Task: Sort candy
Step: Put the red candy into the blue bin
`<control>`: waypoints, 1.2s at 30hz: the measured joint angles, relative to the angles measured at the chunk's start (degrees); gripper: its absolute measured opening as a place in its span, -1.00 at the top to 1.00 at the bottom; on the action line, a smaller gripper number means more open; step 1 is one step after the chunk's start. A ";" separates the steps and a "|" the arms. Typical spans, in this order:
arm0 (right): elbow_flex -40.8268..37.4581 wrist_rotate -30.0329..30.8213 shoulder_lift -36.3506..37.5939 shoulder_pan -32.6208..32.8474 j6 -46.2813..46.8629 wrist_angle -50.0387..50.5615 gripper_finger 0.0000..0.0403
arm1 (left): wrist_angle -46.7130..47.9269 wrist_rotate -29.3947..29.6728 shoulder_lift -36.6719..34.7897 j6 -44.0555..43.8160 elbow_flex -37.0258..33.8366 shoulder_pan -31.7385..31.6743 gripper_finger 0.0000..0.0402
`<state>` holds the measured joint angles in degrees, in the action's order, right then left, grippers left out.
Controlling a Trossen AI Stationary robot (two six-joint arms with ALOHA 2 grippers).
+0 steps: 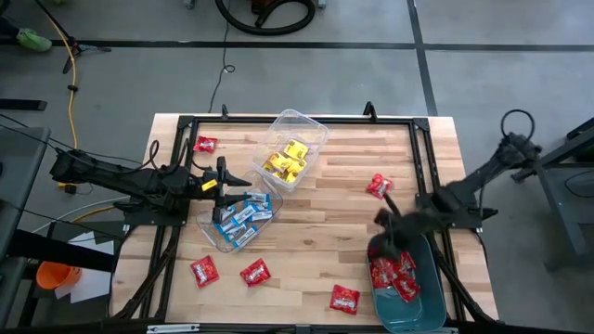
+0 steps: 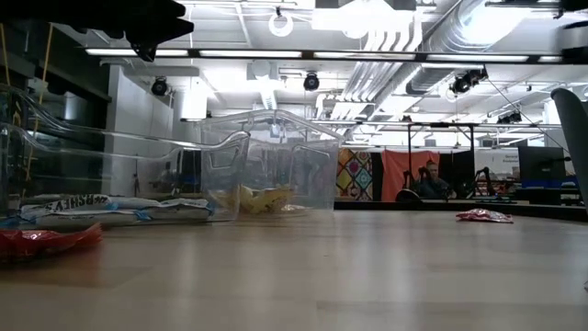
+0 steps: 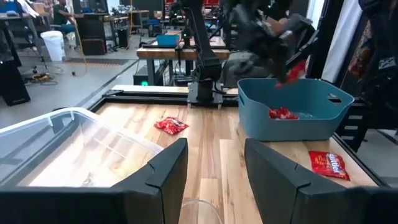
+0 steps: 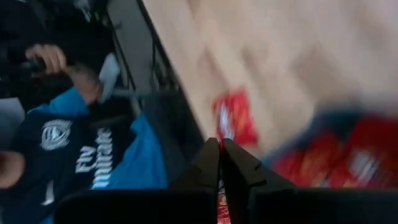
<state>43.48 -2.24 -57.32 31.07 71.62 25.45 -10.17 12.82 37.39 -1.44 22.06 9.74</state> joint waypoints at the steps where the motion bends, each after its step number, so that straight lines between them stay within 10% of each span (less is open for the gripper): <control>1: 0.00 0.18 -0.61 2.63 3.97 -0.01 1.00 | -0.02 0.00 0.00 -0.11 0.00 0.00 0.26; 12: 0.00 0.34 -8.39 13.35 27.27 0.65 1.00 | -0.42 0.00 0.00 0.37 0.00 0.01 0.26; 36: 0.00 5.22 -8.72 12.42 27.31 3.02 1.00 | -0.46 0.02 0.00 1.69 0.00 -0.01 0.26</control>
<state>43.48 2.98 -66.04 43.48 98.93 28.47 -10.63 12.84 37.39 0.25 22.06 9.74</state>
